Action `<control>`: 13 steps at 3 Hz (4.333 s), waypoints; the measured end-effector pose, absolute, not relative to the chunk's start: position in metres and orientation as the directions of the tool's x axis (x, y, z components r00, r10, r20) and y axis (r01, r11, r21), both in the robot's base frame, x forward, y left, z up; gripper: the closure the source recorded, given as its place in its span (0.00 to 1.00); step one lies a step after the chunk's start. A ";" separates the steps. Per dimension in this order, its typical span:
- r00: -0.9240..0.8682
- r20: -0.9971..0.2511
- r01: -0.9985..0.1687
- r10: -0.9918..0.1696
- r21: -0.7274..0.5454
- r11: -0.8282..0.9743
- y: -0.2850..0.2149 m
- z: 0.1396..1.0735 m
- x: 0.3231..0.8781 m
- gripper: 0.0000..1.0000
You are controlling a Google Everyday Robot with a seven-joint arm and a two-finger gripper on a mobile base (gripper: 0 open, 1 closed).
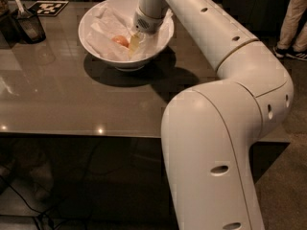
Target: Pick apple from white bowl
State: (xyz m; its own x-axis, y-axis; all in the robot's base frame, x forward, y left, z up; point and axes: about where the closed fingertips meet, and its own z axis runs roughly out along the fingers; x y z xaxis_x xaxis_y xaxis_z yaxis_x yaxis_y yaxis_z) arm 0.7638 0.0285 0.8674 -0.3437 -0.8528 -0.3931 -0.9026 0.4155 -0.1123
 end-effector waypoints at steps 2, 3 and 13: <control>-0.344 -0.393 -0.903 -0.853 -0.113 0.415 0.029 0.867 0.764 0.89; -0.343 -0.393 -0.903 -0.853 -0.114 0.415 0.029 0.868 0.764 1.00; -0.281 -0.415 -0.919 -0.865 -0.142 0.367 0.053 0.922 0.739 0.00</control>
Offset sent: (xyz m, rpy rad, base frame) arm 0.0000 0.0000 0.0000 0.0000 0.0000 0.0000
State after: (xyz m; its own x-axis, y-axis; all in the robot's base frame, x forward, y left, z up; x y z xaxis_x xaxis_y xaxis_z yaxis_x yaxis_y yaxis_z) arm 0.7390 0.0526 0.9222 -0.2810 -0.8652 -0.4154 -0.9194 0.3668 -0.1418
